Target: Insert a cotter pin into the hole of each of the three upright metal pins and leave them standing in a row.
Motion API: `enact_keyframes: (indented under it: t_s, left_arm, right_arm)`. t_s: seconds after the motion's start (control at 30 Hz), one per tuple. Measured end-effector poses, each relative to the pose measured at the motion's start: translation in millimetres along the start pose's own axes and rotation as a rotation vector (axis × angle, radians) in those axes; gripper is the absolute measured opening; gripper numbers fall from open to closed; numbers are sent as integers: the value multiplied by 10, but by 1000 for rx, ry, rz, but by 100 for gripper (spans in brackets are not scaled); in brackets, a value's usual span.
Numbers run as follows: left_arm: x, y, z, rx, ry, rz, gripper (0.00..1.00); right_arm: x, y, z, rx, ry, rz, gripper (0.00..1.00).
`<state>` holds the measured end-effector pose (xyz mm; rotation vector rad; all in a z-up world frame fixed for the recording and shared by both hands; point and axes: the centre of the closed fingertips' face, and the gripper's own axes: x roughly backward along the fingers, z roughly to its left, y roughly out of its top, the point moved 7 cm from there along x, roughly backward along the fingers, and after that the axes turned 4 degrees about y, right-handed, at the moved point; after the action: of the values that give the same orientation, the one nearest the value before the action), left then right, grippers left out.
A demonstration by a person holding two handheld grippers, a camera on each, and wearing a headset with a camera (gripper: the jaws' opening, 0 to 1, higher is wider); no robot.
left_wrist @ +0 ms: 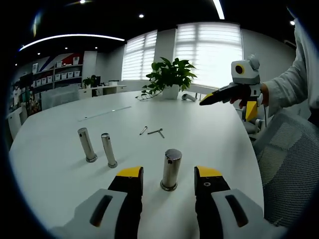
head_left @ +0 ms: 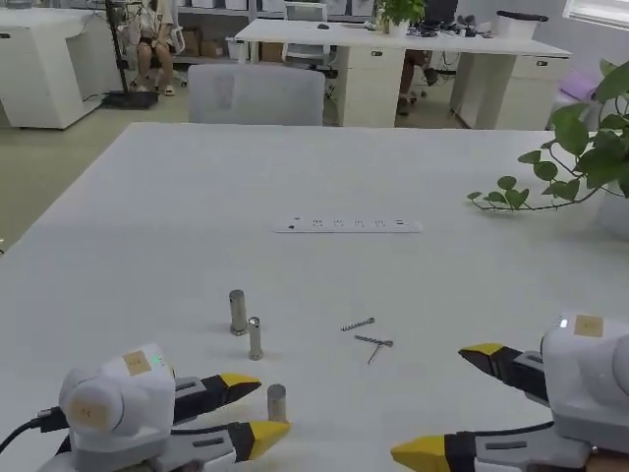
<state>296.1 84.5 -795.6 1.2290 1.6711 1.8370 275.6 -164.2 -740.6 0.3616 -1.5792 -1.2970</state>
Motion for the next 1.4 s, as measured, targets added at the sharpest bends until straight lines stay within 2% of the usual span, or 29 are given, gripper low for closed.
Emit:
enact_keyframes:
  t_s: [0.3, 0.73, 1.0, 1.4]
  left_arm:
    - [225, 107, 18, 10, -2, -5, 56]
    - [504, 175, 17, 19, 11, 1, 74]
    - [555, 174, 38, 19, 33, -5, 73]
    - [496, 171, 2, 21, 27, -7, 72]
  right_arm:
    - [-23, -19, 6, -2, 9, 2, 94]
    - [-42, -22, -2, 4, 15, 6, 94]
    - [-54, -20, 11, 9, 22, 7, 94]
    - [-33, -43, 14, 6, 22, 10, 94]
